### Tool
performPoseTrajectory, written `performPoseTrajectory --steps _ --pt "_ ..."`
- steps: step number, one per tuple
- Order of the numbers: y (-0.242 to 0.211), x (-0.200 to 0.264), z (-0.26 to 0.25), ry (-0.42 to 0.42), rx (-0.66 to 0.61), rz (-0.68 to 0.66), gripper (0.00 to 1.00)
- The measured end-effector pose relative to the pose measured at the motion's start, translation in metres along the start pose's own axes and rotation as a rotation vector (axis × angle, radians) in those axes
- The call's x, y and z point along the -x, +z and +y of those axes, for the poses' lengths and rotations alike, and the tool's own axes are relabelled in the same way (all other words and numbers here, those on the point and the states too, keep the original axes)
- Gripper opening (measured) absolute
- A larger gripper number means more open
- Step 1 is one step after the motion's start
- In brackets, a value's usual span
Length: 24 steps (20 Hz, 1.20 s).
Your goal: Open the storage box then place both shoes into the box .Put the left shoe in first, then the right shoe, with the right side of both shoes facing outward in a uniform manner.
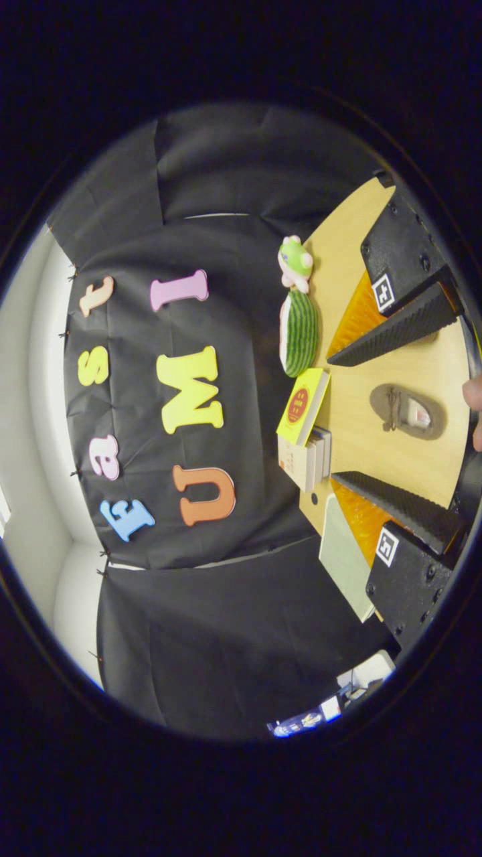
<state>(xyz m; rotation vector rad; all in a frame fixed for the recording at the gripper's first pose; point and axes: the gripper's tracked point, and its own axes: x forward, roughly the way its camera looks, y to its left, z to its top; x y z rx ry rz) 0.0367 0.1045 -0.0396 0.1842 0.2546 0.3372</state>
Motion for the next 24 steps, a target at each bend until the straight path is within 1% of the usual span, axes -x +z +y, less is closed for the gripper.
performPoseTrajectory --steps 2,4,7,10,15,17,19,24 --pt "-0.003 -0.012 0.019 0.091 -0.056 0.022 1.0" --pt "-0.007 -0.023 0.033 0.16 -0.114 0.048 1.0" --pt "-0.023 -0.04 0.052 0.235 -0.162 0.118 1.0" --pt "-0.049 -0.059 0.08 0.323 -0.216 0.206 1.0" --pt "-0.092 -0.085 0.115 0.459 -0.401 0.383 0.99" --pt "-0.11 -0.088 0.124 0.491 -0.468 0.455 0.98" --pt "-0.123 -0.094 0.131 0.499 -0.507 0.515 0.96" --pt "-0.149 -0.112 0.146 0.511 -0.522 0.597 0.91"
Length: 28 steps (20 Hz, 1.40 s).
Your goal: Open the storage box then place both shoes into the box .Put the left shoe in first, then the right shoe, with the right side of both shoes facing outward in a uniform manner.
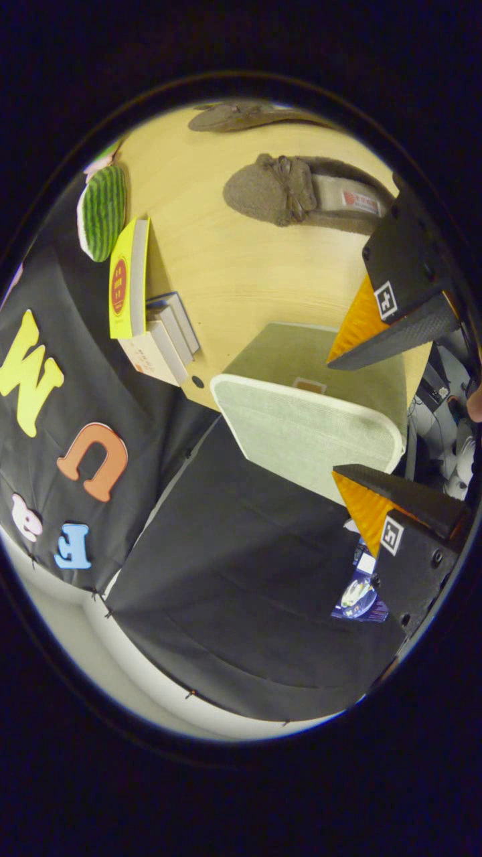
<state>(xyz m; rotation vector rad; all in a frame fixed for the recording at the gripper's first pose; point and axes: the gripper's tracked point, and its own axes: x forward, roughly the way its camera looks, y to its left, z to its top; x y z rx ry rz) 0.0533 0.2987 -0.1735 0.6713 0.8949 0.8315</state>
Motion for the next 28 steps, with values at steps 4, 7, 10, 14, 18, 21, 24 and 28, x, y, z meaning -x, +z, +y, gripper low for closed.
performPoseTrajectory --steps 4,7,10,14,18,21,24,28 --pt "-0.009 -0.01 0.003 0.02 -0.038 0.048 0.76" --pt "-0.013 -0.022 -0.001 0.03 -0.065 0.071 0.66" --pt "-0.016 -0.026 0.004 0.048 -0.108 0.089 0.51" --pt "-0.011 -0.018 0.009 0.056 -0.151 0.073 0.2" --pt "-0.007 -0.01 0.023 0.056 -0.127 0.053 0.06" --pt "0.005 -0.004 0.054 0.119 -0.139 0.025 0.06" --pt "0.014 0.001 0.089 0.166 -0.124 -0.003 0.06" --pt "0.022 -0.01 0.152 0.23 -0.052 -0.003 0.06"
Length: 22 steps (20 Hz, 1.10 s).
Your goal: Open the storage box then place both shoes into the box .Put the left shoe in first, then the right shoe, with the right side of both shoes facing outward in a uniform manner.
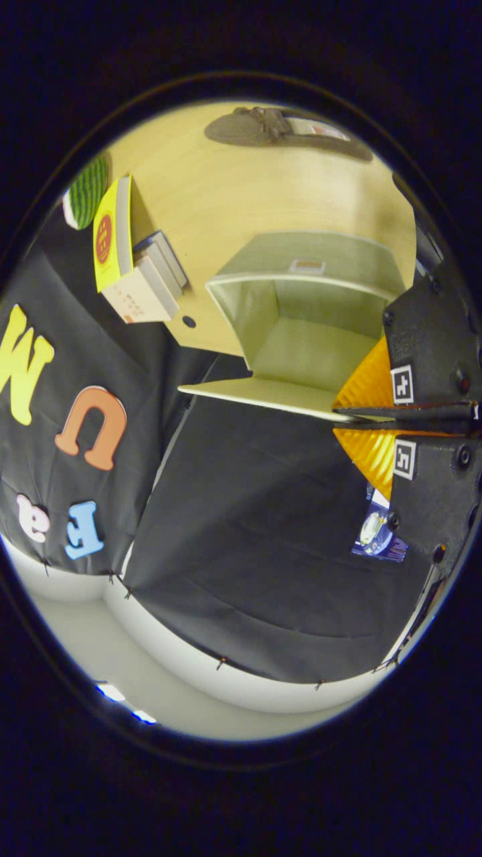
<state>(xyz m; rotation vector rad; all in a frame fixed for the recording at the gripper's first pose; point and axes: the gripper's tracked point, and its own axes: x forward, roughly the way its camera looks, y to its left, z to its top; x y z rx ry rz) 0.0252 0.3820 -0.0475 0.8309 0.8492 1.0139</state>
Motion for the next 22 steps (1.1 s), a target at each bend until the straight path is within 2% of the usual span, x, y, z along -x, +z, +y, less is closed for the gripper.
performPoseTrajectory --steps 6,10,13,16,22 --pt "-0.017 -0.07 0.066 0.034 0.14 0.07 0.06" --pt "-0.035 -0.11 0.089 0.068 0.248 0.125 0.19" --pt "-0.041 -0.127 0.09 0.068 0.32 0.12 0.58" --pt "-0.042 -0.122 0.088 0.041 0.389 0.09 0.97" --pt "0.004 -0.057 0.054 -0.122 0.499 -0.099 1.0"
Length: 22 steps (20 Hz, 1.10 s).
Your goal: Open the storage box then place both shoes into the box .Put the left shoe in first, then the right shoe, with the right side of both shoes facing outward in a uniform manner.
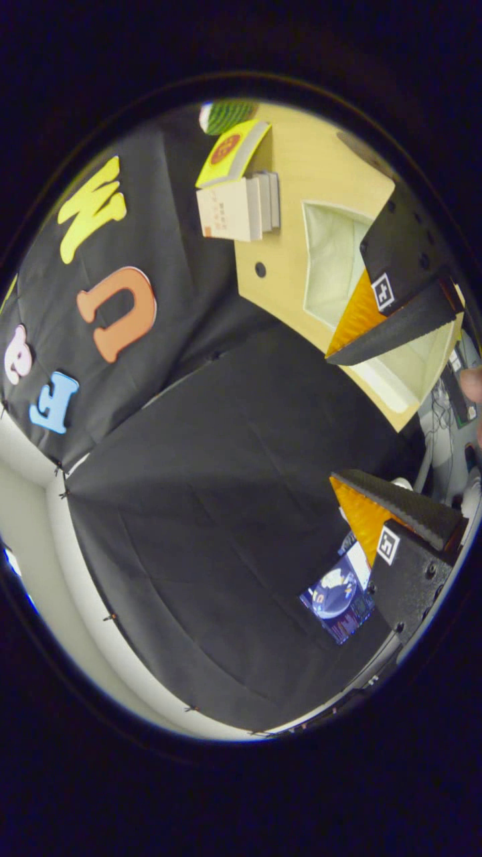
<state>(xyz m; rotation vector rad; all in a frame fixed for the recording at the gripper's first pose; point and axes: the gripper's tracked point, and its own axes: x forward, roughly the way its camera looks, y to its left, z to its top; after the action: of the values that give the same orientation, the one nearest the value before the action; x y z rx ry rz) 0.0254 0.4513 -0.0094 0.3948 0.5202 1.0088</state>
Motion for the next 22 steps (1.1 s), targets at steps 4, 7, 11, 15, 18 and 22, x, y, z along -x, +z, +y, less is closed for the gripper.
performPoseTrajectory --steps 4,7,11,15,18,22 --pt "0.007 0.057 -0.067 -0.227 0.088 -0.057 1.0" --pt "0.012 0.11 -0.117 -0.405 0.154 -0.071 1.0" --pt "0.017 0.173 -0.173 -0.587 0.192 -0.09 1.0" --pt "-0.002 0.208 -0.21 -0.664 0.17 -0.035 1.0" --pt "-0.023 0.221 -0.239 -0.694 0.1 0.014 1.0" --pt "-0.05 0.226 -0.267 -0.725 0.05 0.09 1.0"
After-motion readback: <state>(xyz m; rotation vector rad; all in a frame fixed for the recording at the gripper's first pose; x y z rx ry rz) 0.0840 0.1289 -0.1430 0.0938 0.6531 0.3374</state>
